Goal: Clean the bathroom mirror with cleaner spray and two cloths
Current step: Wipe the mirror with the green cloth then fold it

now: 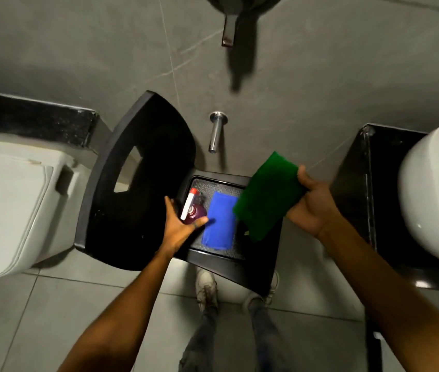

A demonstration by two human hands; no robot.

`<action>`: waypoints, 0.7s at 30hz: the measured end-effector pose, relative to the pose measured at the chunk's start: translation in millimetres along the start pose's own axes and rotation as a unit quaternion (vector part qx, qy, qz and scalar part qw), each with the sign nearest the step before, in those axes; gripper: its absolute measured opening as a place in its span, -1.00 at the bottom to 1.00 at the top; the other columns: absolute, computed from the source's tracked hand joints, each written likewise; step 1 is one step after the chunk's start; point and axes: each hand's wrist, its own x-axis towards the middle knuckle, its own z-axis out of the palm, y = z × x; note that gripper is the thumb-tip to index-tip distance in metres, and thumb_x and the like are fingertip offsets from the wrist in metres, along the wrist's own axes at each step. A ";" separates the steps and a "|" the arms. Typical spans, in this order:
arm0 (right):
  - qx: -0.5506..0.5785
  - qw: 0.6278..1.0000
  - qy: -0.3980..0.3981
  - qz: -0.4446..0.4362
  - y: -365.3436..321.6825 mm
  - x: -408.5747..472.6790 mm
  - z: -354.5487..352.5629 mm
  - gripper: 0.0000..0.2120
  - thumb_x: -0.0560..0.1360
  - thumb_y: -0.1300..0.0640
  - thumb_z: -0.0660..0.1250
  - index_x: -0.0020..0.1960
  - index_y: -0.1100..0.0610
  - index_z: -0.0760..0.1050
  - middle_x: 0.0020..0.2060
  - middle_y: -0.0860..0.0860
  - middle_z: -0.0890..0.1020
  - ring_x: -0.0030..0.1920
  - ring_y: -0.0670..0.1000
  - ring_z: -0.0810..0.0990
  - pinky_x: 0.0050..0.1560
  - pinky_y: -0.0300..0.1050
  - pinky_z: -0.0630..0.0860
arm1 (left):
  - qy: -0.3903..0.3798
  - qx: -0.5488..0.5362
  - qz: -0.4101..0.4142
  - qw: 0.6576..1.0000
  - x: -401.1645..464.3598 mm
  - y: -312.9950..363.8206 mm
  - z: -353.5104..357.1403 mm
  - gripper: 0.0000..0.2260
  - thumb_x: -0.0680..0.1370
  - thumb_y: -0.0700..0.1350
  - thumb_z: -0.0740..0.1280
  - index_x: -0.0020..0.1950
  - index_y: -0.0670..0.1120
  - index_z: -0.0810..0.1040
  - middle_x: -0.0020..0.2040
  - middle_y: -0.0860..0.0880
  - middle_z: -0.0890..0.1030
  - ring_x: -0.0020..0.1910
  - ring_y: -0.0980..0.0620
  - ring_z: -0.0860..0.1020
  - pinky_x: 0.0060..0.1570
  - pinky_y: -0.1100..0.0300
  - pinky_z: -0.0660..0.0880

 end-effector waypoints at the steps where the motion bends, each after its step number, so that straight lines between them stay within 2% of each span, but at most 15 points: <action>1: 0.000 1.000 -0.008 0.000 -1.7 -5.8 3.5 -0.53 0.63 -0.14 0.12 0.17 0.15 0.66 0.14 0.13 0.71 0.14 0.13 0.69 0.09 0.16 0.65 | 0.021 -0.014 -0.009 1.000 -9.3 1.2 -3.1 0.16 0.37 -0.16 0.63 0.68 -0.09 -0.17 0.71 -0.13 -0.05 0.67 -0.09 0.05 0.64 -0.08 0.09; 2: 0.001 1.000 -0.018 -0.004 -5.3 -15.5 7.4 -0.52 0.64 -0.14 0.10 0.20 0.15 0.64 0.14 0.13 0.71 0.15 0.13 0.69 0.11 0.14 0.64 | 0.054 -0.021 0.005 0.998 -24.8 6.9 -6.0 0.12 0.39 -0.10 0.61 0.68 -0.12 -0.14 0.70 -0.15 -0.05 0.67 -0.09 0.03 0.65 -0.05 0.06; 4: -0.005 0.999 -0.039 -0.009 -11.1 -32.4 17.1 -0.50 0.63 -0.16 0.08 0.25 0.16 0.59 0.17 0.15 0.69 0.17 0.15 0.68 0.13 0.14 0.63 | 0.117 -0.050 0.092 0.988 -63.1 22.6 -3.6 0.02 0.42 0.18 0.50 0.67 -0.17 0.01 0.68 -0.16 0.06 0.64 -0.04 0.12 0.62 0.06 0.09; 5: -0.007 0.999 -0.049 -0.011 -15.9 -40.6 22.6 -0.49 0.63 -0.17 0.08 0.28 0.17 0.57 0.18 0.16 0.68 0.18 0.16 0.67 0.12 0.14 0.63 | 0.116 -0.071 0.132 0.982 -81.2 36.0 4.1 -0.02 0.43 0.27 0.43 0.65 -0.17 0.09 0.66 -0.16 0.15 0.61 0.03 0.20 0.60 0.11 0.14; 6: -0.003 0.998 -0.059 -0.017 -20.9 -48.8 27.7 -0.47 0.62 -0.17 0.08 0.31 0.19 0.54 0.18 0.17 0.68 0.18 0.17 0.67 0.11 0.15 0.63 | 0.087 -0.106 0.152 0.979 -96.7 52.2 16.1 -0.07 0.43 0.28 0.39 0.64 -0.17 0.15 0.63 -0.15 0.22 0.55 0.12 0.30 0.57 0.16 0.22; 7: 0.007 0.997 -0.064 -0.031 -29.5 -61.2 31.9 -0.46 0.61 -0.17 0.09 0.32 0.20 0.53 0.19 0.19 0.67 0.18 0.18 0.67 0.10 0.17 0.63 | 0.034 -0.165 0.149 0.974 -112.3 77.5 30.9 -0.11 0.43 0.23 0.40 0.63 -0.15 0.18 0.61 -0.15 0.29 0.46 0.21 0.41 0.51 0.20 0.33; 8: 0.019 0.997 -0.066 -0.047 -37.6 -75.4 35.8 -0.46 0.61 -0.16 0.09 0.32 0.21 0.53 0.20 0.20 0.67 0.19 0.20 0.66 0.10 0.18 0.63 | -0.031 -0.242 0.107 0.964 -127.3 107.4 46.2 -0.15 0.43 0.19 0.43 0.61 -0.14 0.24 0.59 -0.17 0.35 0.34 0.24 0.53 0.38 0.18 0.49; 10: 0.048 0.993 -0.069 -0.077 -56.6 -102.1 45.3 -0.47 0.62 -0.15 0.11 0.26 0.22 0.59 0.20 0.21 0.66 0.19 0.21 0.66 0.13 0.23 0.61 | -0.213 -0.346 -0.027 0.913 -148.3 171.6 72.1 -0.28 0.42 0.22 0.47 0.50 -0.09 0.48 0.45 -0.20 0.55 0.09 0.08 0.71 0.00 0.04 0.69; 11: 0.067 0.991 -0.069 -0.088 -67.7 -113.0 48.5 -0.48 0.62 -0.15 0.11 0.21 0.22 0.62 0.20 0.21 0.66 0.18 0.21 0.67 0.14 0.25 0.60 | -0.288 -0.363 -0.093 0.881 -155.7 200.0 79.1 -0.38 0.45 0.24 0.43 0.42 -0.06 0.57 0.36 -0.19 0.63 0.02 -0.04 0.74 -0.07 -0.06 0.69; 12: 0.085 0.988 -0.066 -0.108 -83.0 -125.1 50.3 -0.47 0.63 -0.15 0.11 0.18 0.22 0.65 0.19 0.22 0.67 0.17 0.22 0.67 0.14 0.27 0.59 | -0.322 -0.362 -0.127 0.865 -161.1 228.1 83.5 -0.48 0.52 0.17 0.38 0.40 -0.07 0.59 0.29 -0.19 0.68 -0.02 -0.11 0.75 -0.10 -0.12 0.70; 13: 0.098 0.985 -0.065 -0.130 -95.9 -137.5 49.9 -0.46 0.62 -0.16 0.11 0.15 0.23 0.67 0.18 0.22 0.67 0.17 0.22 0.67 0.14 0.28 0.59 | -0.325 -0.363 -0.129 0.864 -165.7 249.0 86.4 -0.56 0.58 0.04 0.35 0.41 -0.13 0.57 0.23 -0.20 0.69 -0.07 -0.12 0.76 -0.13 -0.12 0.71; 15: 0.130 0.967 -0.065 -0.208 -130.4 -170.0 48.2 -0.41 0.60 -0.21 0.13 0.18 0.26 0.65 0.22 0.23 0.65 0.22 0.24 0.64 0.20 0.25 0.57 | -0.322 -0.349 -0.093 0.875 -180.1 298.1 98.4 -0.62 0.60 -0.20 0.32 0.42 -0.24 0.54 0.15 -0.22 0.70 -0.13 -0.09 0.77 -0.18 -0.03 0.73; 16: 0.153 0.958 -0.057 -0.236 -142.6 -183.5 46.2 -0.36 0.57 -0.26 0.15 0.24 0.27 0.61 0.27 0.24 0.62 0.28 0.24 0.60 0.28 0.22 0.53 | -0.322 -0.342 -0.079 0.879 -187.5 317.2 105.8 -0.64 0.59 -0.26 0.32 0.39 -0.27 0.55 0.13 -0.23 0.71 -0.15 -0.09 0.77 -0.19 0.00 0.73; 19: 0.234 0.913 -0.021 -0.333 -171.7 -219.4 44.2 -0.25 0.48 -0.35 0.20 0.40 0.21 0.46 0.35 0.23 0.55 0.37 0.23 0.52 0.47 0.17 0.30 | -0.365 -0.314 -0.047 0.875 -220.7 375.4 144.2 -0.69 0.58 -0.31 0.31 0.32 -0.30 0.58 0.15 -0.27 0.71 -0.16 -0.09 0.77 -0.11 -0.02 0.72; 21: 0.293 0.870 0.008 -0.397 -181.7 -226.2 45.7 -0.40 0.52 -0.30 0.17 0.30 0.12 0.54 0.22 0.18 0.61 0.15 0.19 0.65 0.34 0.15 0.43 | -0.393 -0.295 -0.038 0.870 -245.6 400.5 175.9 -0.74 0.58 -0.33 0.31 0.26 -0.31 0.60 0.05 -0.27 0.75 -0.21 -0.11 0.76 -0.18 -0.02 0.72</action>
